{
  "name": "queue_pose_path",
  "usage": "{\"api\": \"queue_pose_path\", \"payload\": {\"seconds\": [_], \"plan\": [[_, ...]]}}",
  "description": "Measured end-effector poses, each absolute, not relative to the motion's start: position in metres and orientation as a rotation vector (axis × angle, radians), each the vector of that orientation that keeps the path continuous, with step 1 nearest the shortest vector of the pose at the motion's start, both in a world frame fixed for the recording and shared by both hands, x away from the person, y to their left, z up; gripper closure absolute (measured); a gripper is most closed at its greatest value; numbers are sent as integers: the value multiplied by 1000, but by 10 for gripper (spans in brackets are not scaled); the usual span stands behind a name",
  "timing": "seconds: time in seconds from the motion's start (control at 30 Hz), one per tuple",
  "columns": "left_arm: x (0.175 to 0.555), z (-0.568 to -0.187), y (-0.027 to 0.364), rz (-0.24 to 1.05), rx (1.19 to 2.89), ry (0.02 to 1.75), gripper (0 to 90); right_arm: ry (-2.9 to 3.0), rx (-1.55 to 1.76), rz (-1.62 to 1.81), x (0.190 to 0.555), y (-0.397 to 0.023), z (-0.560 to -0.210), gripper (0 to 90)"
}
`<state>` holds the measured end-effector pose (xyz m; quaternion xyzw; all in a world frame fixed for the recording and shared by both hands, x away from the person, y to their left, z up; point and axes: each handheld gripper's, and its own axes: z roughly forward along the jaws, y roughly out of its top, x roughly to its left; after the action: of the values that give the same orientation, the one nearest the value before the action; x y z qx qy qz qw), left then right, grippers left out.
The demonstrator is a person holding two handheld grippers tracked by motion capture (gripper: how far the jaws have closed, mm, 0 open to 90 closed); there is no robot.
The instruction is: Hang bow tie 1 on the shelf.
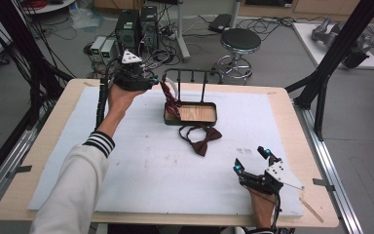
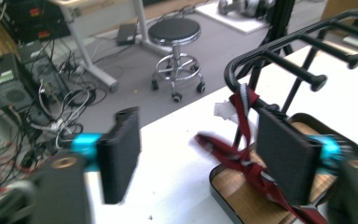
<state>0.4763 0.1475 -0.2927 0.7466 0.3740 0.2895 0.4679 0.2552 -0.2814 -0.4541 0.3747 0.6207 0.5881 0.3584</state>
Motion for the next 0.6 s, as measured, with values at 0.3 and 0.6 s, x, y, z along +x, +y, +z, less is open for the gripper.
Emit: {"api": "queue_pose_path", "payload": {"seconds": [0.3, 0.6], "plan": [[453, -294, 168, 662, 1711, 791, 180, 1595, 959, 1520, 254, -282, -454, 72], [423, -311, 195, 628, 1653, 711, 173, 1599, 959, 1512, 254, -281, -454, 72]]}}
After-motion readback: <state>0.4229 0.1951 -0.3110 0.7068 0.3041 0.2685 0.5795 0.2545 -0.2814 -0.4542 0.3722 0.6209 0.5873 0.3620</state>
